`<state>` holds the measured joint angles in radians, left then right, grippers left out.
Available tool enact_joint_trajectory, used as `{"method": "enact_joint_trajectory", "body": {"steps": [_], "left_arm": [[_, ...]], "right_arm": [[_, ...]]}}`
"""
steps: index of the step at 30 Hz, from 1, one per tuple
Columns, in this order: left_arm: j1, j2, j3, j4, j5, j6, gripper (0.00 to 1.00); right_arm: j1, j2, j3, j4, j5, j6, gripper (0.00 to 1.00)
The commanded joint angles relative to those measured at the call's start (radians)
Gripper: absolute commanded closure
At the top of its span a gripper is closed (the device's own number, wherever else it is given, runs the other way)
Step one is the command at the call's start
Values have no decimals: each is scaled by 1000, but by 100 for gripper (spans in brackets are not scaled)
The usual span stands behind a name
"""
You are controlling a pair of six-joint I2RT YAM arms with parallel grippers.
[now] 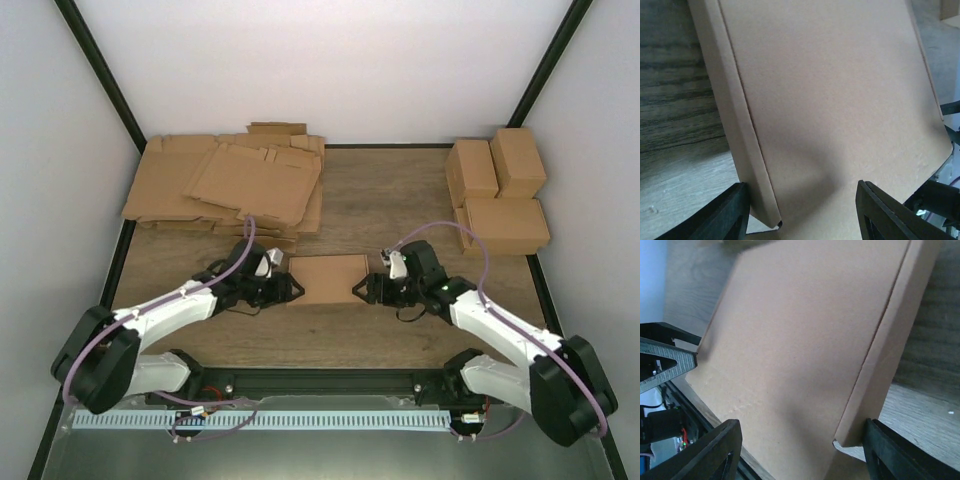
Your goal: Fold the paper box
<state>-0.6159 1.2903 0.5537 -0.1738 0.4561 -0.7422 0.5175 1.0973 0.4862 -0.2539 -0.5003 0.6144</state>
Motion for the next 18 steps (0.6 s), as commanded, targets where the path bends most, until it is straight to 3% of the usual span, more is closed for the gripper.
{"method": "enact_joint_trajectory", "body": {"steps": [1,11,18], "left_arm": [[-16,-96,74,-47,56,4,40],[-18,-183,235,-199,68,-34,37],[-18,-211,276,-223,112,-122,34]], "right_arm": [[9,-85,94,-53,-76,-22,31],[9,-144,226,-148,-97,-25,31],[9,-154,302,-218,-64,15,15]]}}
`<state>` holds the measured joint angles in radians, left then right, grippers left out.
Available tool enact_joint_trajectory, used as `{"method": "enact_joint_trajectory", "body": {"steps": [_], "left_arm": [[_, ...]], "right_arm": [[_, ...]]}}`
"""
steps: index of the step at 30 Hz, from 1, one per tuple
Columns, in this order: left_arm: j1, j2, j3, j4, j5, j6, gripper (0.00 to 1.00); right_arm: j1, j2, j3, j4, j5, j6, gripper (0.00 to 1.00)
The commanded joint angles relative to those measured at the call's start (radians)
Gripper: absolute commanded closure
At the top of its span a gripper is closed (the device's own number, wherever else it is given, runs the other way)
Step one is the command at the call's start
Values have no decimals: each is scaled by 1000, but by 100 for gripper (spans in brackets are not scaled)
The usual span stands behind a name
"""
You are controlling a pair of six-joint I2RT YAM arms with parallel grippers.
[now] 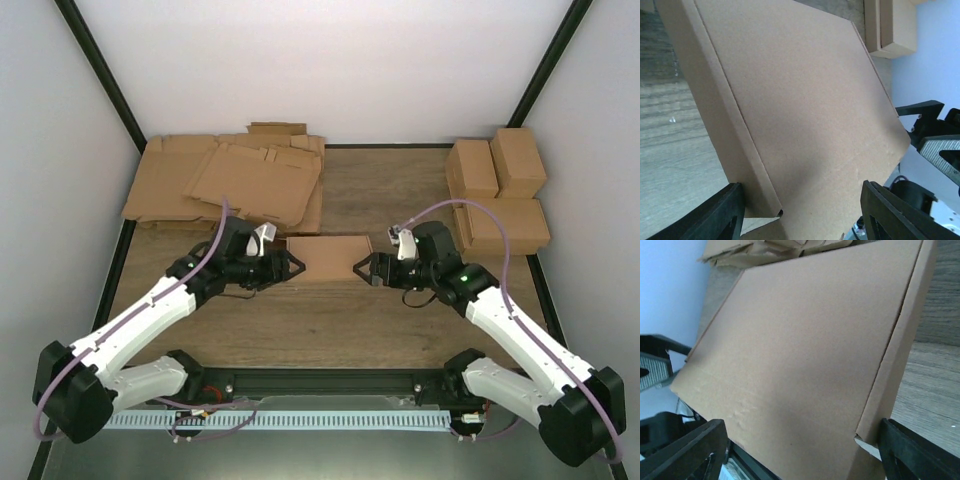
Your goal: Fold the paper box
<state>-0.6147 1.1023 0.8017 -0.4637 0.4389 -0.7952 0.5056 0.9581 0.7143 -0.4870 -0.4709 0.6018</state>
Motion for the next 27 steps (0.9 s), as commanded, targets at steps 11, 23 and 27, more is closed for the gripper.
{"method": "enact_joint_trajectory", "body": {"steps": [11,23,27], "left_arm": [[-18,-67,-116,216,121,-216,29],[-14,-38,-194,300,101,-251,29],[-13,-22,-172,267,82,-225,29]], "right_arm": [[21,-110,-73,148,-150,251,8],[21,-142,-167,162,-141,281,7],[21,-131,-154,160,-115,262,7]]}}
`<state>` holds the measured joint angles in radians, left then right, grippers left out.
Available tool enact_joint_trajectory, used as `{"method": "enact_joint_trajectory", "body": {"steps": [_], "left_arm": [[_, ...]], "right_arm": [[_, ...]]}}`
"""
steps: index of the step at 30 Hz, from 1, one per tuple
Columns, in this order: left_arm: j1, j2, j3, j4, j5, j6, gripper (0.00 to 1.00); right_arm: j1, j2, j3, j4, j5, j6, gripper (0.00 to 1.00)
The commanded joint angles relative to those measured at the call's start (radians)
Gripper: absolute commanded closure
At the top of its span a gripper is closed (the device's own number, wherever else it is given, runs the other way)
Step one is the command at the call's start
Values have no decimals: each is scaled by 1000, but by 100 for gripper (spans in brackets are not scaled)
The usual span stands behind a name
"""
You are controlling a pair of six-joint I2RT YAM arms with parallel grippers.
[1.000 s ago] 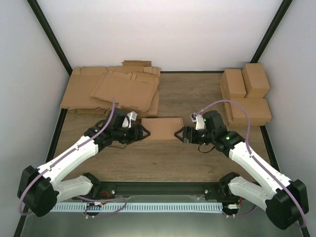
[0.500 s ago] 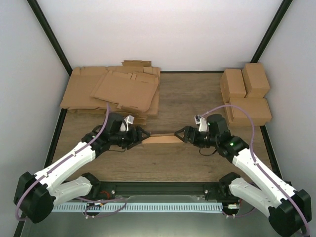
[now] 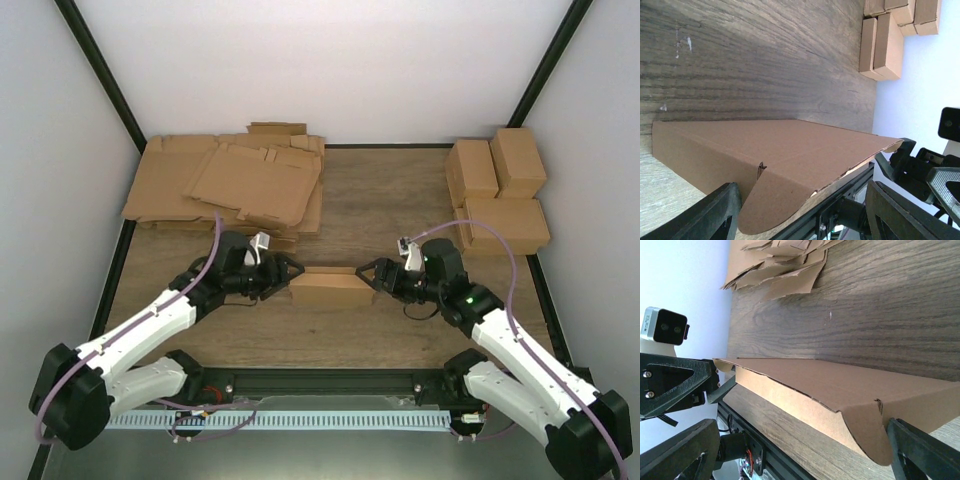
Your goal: Fold the paper box
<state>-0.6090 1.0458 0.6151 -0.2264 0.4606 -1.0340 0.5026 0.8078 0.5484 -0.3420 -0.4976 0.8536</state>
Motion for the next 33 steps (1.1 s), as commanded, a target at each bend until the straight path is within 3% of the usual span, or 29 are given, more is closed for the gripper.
{"method": "enact_joint_trajectory", "body": {"steps": [1,9,33], "left_arm": [[-17,38,19,31,58,17,29],[-11,90,58,15,53,47,30],[18,153,87,10,56,82,30]], "right_arm": [[24,26,15,16,-83,5,7],[23,120,81,-7,-60,-60,6],[23,197,120,-10,12,-119,5]]}}
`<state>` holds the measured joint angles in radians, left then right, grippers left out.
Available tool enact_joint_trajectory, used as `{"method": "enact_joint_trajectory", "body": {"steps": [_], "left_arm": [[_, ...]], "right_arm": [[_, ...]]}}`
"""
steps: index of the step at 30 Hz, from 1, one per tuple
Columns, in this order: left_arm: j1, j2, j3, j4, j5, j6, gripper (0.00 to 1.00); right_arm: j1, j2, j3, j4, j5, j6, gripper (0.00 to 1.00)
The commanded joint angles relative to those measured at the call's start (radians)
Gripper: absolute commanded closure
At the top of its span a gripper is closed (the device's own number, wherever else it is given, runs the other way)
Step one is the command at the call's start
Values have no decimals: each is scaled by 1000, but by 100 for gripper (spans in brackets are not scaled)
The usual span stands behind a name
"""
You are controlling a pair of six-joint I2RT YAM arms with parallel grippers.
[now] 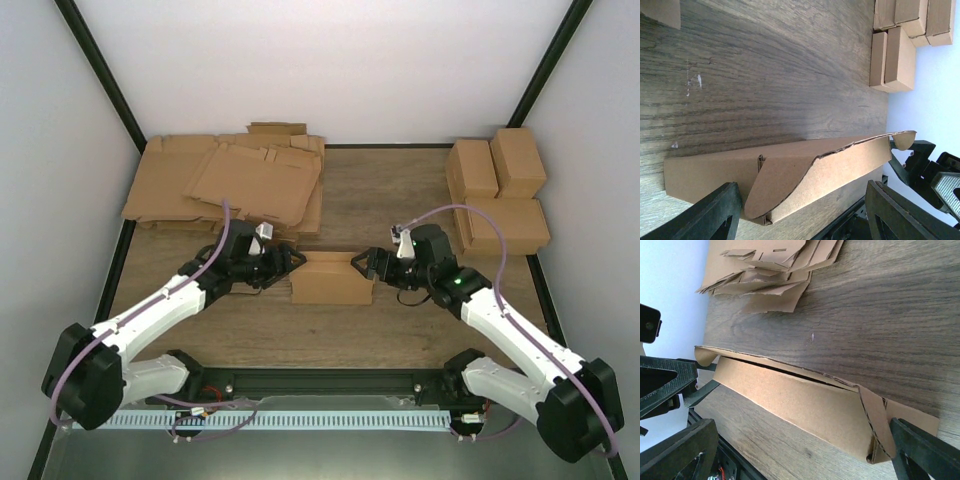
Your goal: Fold the paper box
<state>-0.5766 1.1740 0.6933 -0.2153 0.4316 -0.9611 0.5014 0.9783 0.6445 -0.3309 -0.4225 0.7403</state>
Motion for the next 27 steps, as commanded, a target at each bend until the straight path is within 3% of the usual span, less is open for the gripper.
{"method": "enact_joint_trajectory", "body": {"steps": [1,20,27], "left_arm": [[-12,27,9,-1,85,11,30],[-3,18,45,-36,93,42,26],[-3,-33,-13,-23,115,6,26]], "right_arm": [[25,28,24,-20,-58,-6,5],[23,44,51,-45,-38,-30,3],[24,-16,-2,-53,-78,-8,3]]}}
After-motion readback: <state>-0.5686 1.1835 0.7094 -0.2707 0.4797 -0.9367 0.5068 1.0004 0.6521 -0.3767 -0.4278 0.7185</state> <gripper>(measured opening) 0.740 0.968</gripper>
